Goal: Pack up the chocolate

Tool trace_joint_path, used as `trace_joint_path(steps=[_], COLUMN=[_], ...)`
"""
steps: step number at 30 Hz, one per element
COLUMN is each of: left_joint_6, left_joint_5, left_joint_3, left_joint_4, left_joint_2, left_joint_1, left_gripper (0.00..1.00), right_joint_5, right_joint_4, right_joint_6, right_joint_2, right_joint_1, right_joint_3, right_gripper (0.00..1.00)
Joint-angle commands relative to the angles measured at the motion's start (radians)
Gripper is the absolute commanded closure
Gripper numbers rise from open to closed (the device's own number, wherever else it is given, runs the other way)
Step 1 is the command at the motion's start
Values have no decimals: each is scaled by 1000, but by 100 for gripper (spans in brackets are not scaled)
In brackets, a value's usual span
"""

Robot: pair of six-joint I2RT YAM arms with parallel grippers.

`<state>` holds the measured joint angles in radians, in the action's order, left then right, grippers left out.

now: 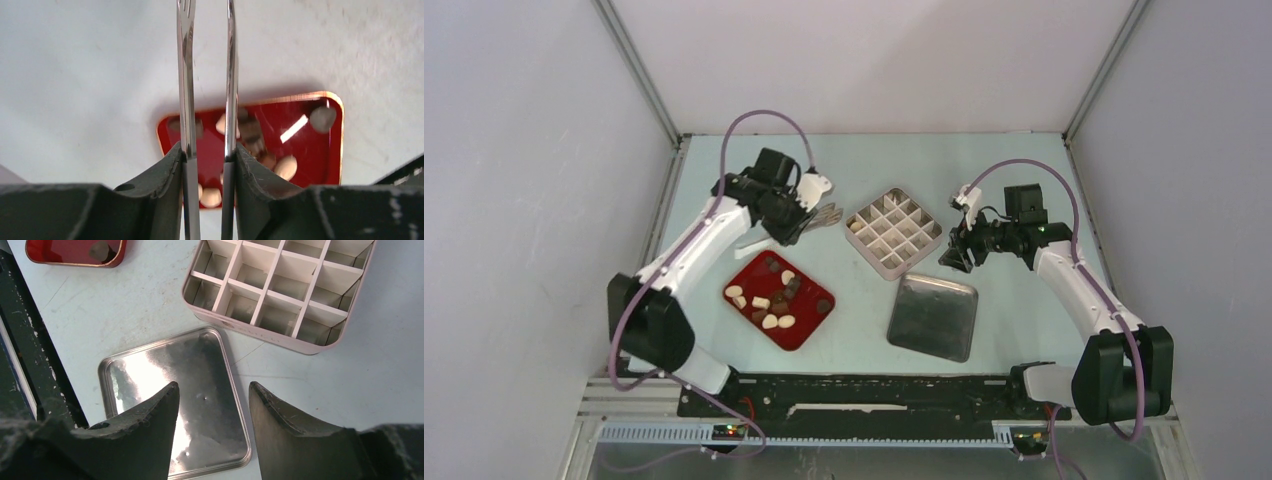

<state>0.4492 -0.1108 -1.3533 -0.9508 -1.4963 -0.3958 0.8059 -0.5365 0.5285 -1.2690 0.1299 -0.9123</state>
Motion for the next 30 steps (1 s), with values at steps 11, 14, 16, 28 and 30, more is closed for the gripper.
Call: trace_joint_path(steps=[11, 14, 16, 28, 30], left_joint_6=[-130, -141, -146, -147, -148], left_joint_5=[-49, -47, -39, -34, -38], left_joint_3=[-269, -311, -317, -240, -221], left_joint_4=[200, 179, 171, 162, 165], left_joint_2=[-289, -339, -356, -315, -294], left_joint_1=[-95, -109, -117, -133, -135], left_gripper=[74, 74, 72, 62, 61], right_joint_5=[-24, -25, -25, -19, -20], right_joint_4=[21, 17, 15, 15, 13], right_joint_6=[29, 32, 34, 42, 41], right_joint_2=[9, 7, 6, -14, -12], right_joint_1=[-4, -4, -7, -7, -7], right_joint_3=[1, 1, 1, 1, 1], right_gripper=[44, 44, 44, 44, 44])
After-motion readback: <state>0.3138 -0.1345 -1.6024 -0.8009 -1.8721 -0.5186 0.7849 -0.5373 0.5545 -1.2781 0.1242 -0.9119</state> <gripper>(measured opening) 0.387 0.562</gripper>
